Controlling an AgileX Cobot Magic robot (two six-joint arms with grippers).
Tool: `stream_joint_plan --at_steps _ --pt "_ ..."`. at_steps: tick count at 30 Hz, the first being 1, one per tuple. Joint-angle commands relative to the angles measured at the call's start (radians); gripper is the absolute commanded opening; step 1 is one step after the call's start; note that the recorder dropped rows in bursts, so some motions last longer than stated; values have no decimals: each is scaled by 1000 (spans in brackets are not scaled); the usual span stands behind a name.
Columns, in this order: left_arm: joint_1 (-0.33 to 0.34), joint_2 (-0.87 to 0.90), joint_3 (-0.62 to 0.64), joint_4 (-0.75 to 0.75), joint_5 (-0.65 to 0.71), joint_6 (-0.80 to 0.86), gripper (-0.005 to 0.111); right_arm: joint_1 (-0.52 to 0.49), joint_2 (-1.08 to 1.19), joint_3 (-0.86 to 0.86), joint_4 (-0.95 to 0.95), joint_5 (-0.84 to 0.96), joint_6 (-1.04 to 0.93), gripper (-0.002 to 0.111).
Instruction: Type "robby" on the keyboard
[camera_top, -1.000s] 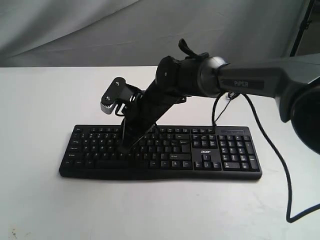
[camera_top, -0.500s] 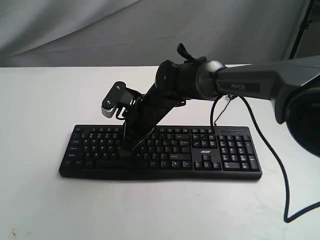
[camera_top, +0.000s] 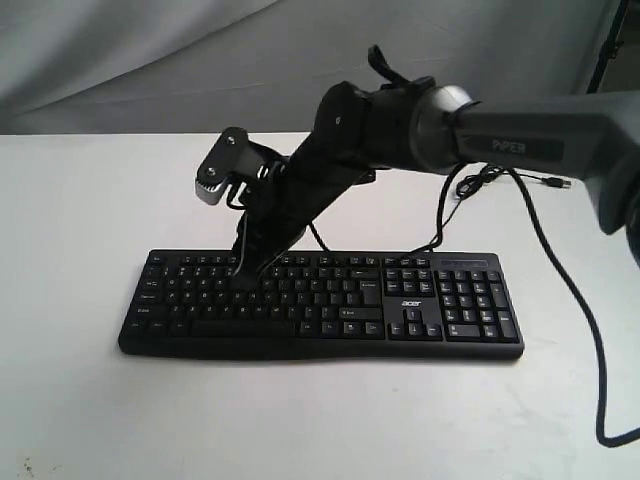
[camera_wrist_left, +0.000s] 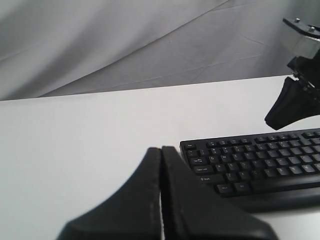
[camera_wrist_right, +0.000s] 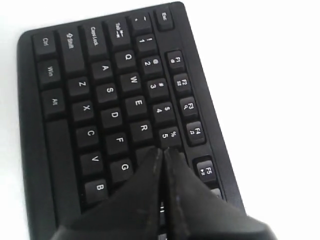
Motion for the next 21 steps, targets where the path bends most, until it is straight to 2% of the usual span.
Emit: stream_joint_plan --at_steps 1,14,17,21 --pt "-6 -3 4 5 -5 -3 0 -6 -63 28 -14 20 -1 0" --pt "-6 -3 4 5 -5 -3 0 55 -405 289 -28 -66 19 0" --pt "-6 -3 4 5 -5 -3 0 69 -524 398 -6 -181 32 0" --pt "-6 -3 4 5 -5 -3 0 105 -711 575 13 -425 83 0"
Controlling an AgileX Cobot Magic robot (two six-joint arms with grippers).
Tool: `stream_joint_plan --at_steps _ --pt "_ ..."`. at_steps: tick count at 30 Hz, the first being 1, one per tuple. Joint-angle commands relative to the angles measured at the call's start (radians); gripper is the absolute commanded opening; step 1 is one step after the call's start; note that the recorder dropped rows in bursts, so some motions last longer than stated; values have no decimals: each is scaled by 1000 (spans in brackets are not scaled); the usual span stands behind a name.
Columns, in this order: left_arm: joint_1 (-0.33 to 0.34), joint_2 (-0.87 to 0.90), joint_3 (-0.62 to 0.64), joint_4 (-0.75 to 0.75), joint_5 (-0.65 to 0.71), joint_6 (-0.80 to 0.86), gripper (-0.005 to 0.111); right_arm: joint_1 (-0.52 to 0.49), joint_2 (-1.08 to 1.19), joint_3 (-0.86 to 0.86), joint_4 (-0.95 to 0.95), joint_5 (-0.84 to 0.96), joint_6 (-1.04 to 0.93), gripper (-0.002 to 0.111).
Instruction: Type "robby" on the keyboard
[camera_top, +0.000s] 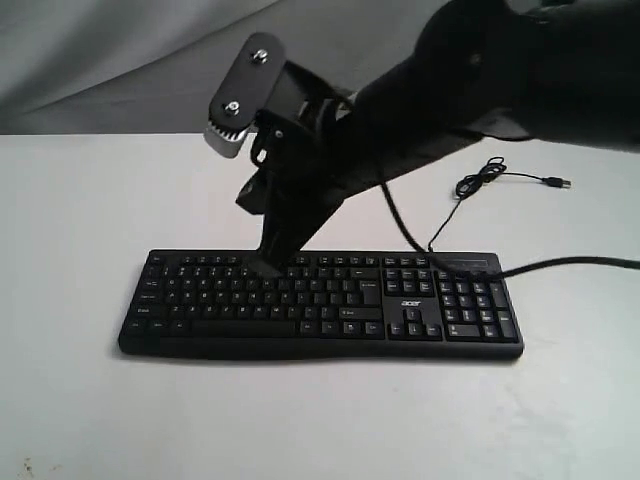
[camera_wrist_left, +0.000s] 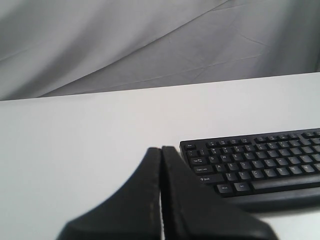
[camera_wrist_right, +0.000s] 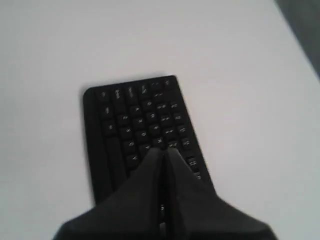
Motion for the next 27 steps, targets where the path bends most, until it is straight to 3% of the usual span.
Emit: stream_joint_plan --at_steps 1,7,19,27 --pt "-6 -3 4 5 -5 -3 0 44 -210 188 39 -297 48 0" --pt "-6 -3 4 5 -5 -3 0 89 -516 416 84 -589 53 0" --pt "-6 -3 4 5 -5 -3 0 99 -903 591 348 -607 56 0" --pt "-6 -3 4 5 -5 -3 0 99 -1046 591 333 -617 39 0"
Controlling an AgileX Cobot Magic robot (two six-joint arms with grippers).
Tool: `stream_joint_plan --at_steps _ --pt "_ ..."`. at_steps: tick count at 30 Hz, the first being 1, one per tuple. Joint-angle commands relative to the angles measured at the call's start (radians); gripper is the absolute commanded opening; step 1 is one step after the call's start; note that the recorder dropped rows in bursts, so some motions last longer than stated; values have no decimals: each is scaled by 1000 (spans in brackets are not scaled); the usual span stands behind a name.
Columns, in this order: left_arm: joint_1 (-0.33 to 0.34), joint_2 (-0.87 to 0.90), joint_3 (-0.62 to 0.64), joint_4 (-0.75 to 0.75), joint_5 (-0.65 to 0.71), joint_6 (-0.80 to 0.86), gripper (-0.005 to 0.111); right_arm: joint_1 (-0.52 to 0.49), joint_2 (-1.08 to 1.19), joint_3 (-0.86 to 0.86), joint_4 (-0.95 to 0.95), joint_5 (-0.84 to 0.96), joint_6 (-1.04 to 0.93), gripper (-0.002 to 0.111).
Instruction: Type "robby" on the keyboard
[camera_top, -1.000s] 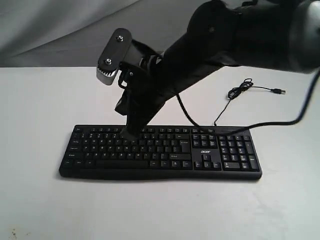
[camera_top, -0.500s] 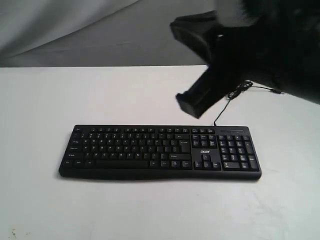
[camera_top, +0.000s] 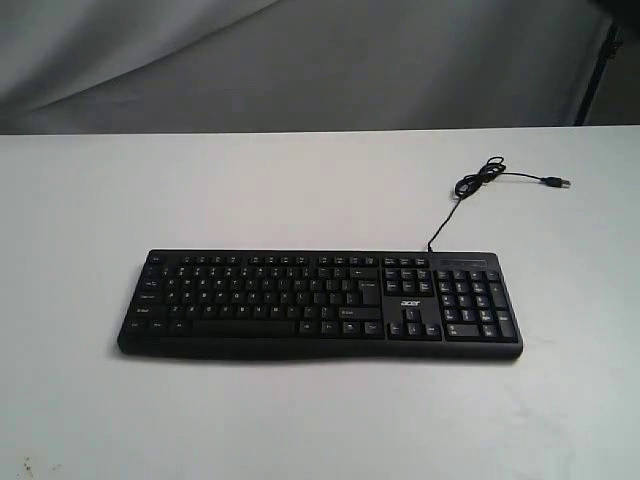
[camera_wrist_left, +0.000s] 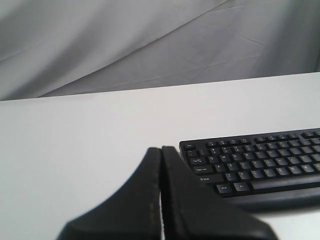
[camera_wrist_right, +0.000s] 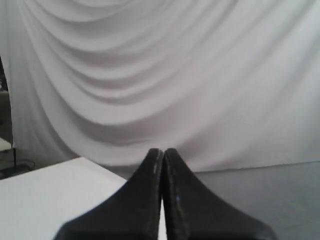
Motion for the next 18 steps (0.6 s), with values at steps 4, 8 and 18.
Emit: stream_joint_plan --at_steps 4,8,18 --pt "-6 -3 4 5 -5 -3 0 5 -99 7 -7 -23 -36 0" --pt "-6 -3 4 5 -5 -3 0 3 -110 25 -11 -30 -41 0" --pt "-6 -3 4 5 -5 -3 0 -501 -382 427 150 -37 -11 0"
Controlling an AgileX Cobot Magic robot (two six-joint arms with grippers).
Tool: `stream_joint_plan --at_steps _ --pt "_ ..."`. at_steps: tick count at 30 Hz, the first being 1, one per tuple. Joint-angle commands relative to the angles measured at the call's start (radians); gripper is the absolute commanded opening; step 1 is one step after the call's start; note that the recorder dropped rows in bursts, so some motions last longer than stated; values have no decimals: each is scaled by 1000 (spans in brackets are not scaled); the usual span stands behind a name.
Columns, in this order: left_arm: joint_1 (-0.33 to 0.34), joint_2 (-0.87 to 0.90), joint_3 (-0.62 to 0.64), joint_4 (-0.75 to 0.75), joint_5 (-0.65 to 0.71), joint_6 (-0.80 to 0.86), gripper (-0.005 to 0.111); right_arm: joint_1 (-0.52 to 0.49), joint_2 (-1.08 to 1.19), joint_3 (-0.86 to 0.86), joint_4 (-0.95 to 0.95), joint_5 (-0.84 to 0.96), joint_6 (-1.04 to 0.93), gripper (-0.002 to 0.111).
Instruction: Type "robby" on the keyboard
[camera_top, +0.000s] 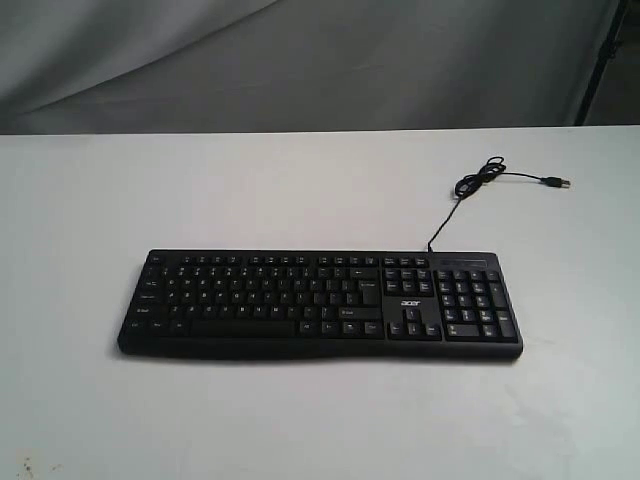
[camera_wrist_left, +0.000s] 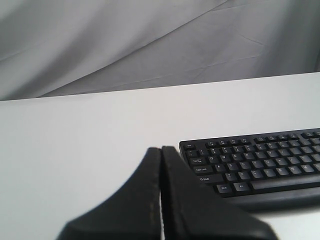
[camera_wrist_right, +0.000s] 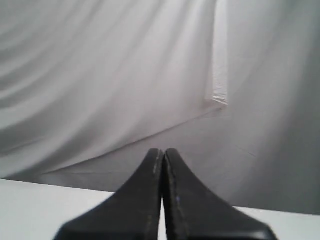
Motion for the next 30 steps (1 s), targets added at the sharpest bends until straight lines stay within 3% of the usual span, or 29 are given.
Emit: stream_joint_plan --at_steps 1,13,23,30 --pt "-6 -3 4 5 -5 -3 0 -160 -133 166 14 -6 36 0" --pt "-6 -3 4 5 -5 -3 0 -378 -292 320 16 70 274 0" --pt "-6 -3 4 5 -5 -3 0 -387 -383 320 175 74 411 0" --pt "-6 -3 4 5 -5 -3 0 -387 -393 320 -120 131 409 0"
